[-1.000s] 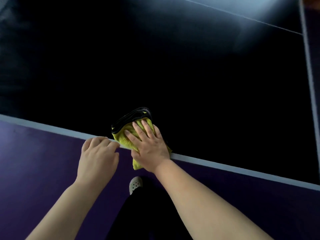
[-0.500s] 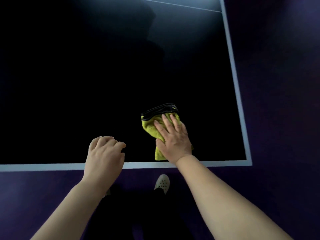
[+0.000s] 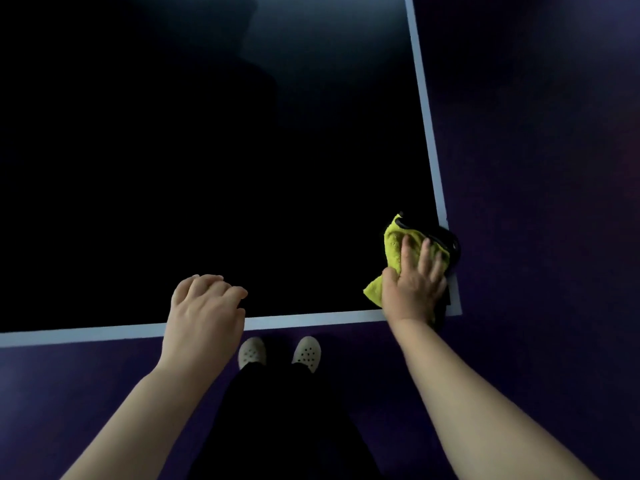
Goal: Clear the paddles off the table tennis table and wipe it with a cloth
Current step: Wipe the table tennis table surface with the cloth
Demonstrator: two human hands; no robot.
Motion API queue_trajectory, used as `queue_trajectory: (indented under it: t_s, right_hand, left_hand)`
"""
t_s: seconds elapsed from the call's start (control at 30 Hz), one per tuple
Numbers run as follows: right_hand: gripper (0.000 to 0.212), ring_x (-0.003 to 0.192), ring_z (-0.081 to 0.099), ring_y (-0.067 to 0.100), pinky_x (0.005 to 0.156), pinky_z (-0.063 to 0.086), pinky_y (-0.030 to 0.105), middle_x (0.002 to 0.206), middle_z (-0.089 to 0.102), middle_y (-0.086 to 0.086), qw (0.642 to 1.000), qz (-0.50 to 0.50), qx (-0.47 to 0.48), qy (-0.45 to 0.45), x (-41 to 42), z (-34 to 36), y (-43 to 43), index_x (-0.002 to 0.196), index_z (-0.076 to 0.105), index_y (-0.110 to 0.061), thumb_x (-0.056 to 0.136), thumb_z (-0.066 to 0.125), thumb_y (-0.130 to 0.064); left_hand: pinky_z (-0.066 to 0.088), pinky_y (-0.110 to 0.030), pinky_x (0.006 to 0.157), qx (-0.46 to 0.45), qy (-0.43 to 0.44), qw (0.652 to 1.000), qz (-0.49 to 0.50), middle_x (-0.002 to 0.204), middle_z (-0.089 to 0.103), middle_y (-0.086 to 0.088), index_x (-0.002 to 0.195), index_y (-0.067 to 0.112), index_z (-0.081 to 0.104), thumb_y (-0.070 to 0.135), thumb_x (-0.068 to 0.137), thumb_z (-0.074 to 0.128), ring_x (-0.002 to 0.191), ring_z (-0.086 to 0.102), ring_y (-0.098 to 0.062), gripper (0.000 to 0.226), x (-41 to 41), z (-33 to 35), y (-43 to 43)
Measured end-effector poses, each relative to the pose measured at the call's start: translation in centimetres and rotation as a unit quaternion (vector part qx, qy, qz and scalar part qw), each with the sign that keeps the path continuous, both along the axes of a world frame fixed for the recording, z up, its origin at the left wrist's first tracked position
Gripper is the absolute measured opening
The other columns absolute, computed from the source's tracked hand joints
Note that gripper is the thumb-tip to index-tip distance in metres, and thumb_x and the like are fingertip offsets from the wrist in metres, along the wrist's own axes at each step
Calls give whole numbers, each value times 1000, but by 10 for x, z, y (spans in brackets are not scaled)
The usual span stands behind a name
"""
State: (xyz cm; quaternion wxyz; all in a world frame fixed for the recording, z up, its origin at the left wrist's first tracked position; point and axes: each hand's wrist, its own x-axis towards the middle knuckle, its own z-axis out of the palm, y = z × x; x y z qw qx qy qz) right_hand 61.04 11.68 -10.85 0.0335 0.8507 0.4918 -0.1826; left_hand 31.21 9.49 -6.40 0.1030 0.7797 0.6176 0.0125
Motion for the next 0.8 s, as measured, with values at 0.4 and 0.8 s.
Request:
queue_trajectory:
  t_s: [0.4,0.8]
  right_hand:
    - [66,139,-35,31,108,-21,51,151,-37,5,980,187,-48,51,-180,16,-16,142,-29,-35,98,19,-44]
    - [62,150,10,25,118,4,47,160,25,-1,915,400,-1,60,-111,2,-31,148,30,-37,86,34,-41]
  left_hand:
    - [24,-37,97,23,-6,1000,14,85,69,1,94,14,72,25,79,48,105,55,-27,31,-54,9,24]
    - [25,-40,94,33,6,997,-73,85,70,-1,92,15,73,20,75,64,102,57,-31,20,1,20,68]
